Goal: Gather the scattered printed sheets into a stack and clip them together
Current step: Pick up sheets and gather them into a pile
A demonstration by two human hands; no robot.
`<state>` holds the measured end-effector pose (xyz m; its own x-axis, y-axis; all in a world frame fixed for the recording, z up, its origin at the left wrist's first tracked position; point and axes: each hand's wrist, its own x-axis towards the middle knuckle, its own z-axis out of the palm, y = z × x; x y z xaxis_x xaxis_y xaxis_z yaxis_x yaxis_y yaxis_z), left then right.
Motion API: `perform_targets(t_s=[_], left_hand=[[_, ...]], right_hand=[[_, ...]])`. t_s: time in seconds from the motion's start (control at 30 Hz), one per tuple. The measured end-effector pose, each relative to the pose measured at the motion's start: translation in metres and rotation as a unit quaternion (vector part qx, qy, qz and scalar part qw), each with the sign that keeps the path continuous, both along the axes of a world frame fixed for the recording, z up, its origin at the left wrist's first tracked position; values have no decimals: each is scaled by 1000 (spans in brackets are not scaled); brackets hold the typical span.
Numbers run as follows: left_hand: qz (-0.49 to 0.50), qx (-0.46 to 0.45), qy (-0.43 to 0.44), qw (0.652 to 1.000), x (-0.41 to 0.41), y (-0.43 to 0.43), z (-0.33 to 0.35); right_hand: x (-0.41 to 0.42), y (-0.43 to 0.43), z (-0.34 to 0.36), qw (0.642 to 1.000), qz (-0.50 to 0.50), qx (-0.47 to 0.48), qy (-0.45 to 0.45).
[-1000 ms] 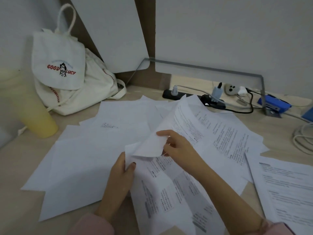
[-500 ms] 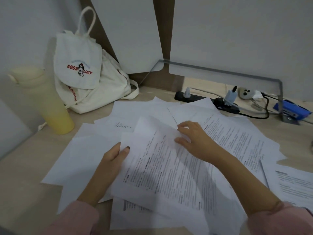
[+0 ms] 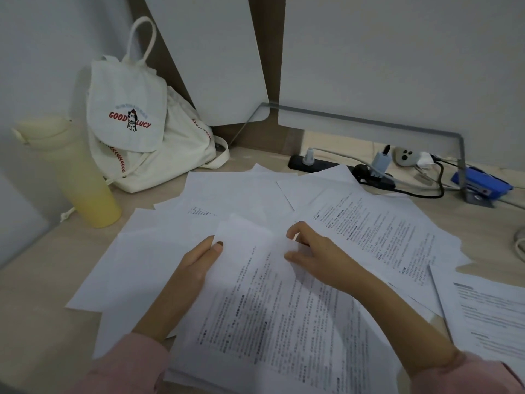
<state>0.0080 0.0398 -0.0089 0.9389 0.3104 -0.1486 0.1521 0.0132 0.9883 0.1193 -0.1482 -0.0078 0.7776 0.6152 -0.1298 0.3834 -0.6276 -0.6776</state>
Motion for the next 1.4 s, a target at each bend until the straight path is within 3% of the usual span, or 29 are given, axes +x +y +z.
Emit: perform_targets(t_s=[0.17,0.27,0.43,0.57,0.63,0.77,0.93,1.1,1.3,1.4], left_hand=[[-23,52,27,998,-2,6,-1],[-7,95,45,994,-4,12,-2],[101,-36,20,994,-2,7,-14],[53,-49,53,996,6,-14,-23],[55,-48,57,996,7,-18,-26],[120,23,64,990,4,-3,-28],[145,47,81,985,-5,19,-35],[138,45,109,983,-4,23,-45],[134,50,106,984,-5,22,-48],[125,39,88,987,-7,19,-45]], right_hand=[[4,-9,-7,992,-106,64,-3],[15,-24,-5,964,-226,139,9],[18,-40,-8,913,-344,210,59],[12,-36,-17,906,-344,219,112],[12,-37,-21,923,-317,190,106],[19,-58,-27,963,-259,-8,-67],[23,-85,-41,941,-186,-251,-127],[29,-88,-48,909,-144,-303,-246],[31,-89,-51,892,-144,-327,-276],[32,-90,-49,903,-174,-293,-261]])
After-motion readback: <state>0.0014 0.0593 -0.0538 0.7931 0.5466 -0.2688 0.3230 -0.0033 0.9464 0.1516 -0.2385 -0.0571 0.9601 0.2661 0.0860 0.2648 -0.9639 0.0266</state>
